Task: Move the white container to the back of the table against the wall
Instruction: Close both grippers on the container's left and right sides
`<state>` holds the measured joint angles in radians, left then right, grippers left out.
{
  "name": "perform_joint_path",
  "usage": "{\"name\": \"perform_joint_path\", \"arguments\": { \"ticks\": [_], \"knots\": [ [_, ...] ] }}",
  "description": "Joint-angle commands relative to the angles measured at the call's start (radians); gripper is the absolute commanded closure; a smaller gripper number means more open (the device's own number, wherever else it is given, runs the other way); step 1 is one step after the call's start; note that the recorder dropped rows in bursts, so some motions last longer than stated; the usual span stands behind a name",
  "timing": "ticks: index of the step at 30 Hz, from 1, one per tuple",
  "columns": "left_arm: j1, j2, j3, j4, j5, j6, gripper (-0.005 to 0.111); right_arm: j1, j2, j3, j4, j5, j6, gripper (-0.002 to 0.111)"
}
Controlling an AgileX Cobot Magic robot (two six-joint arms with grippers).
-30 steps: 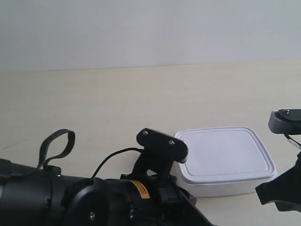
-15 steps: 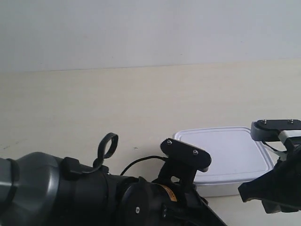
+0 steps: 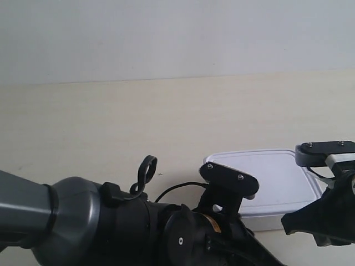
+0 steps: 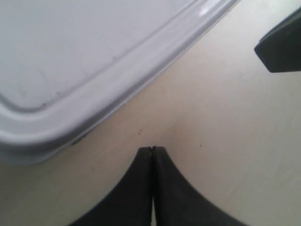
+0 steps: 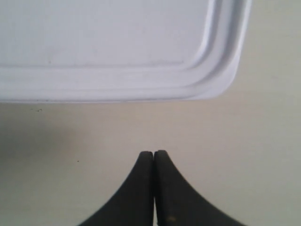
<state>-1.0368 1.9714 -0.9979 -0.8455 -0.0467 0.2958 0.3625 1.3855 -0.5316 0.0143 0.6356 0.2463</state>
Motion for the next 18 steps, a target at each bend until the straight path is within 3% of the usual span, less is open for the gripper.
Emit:
{"name": "perform_joint_path", "arguments": {
  "ticks": [1,18],
  "knots": [
    [0.005,-0.001,-0.005,-0.013,-0.003,-0.01,0.107,0.004,0.001,0.004,-0.02,-0.014,0.016,0.108],
    [0.044,0.017,-0.005,-0.025,-0.041,-0.01,0.107,0.004,0.046,0.004,-0.02,-0.09,0.016,0.108]
  ]
}}
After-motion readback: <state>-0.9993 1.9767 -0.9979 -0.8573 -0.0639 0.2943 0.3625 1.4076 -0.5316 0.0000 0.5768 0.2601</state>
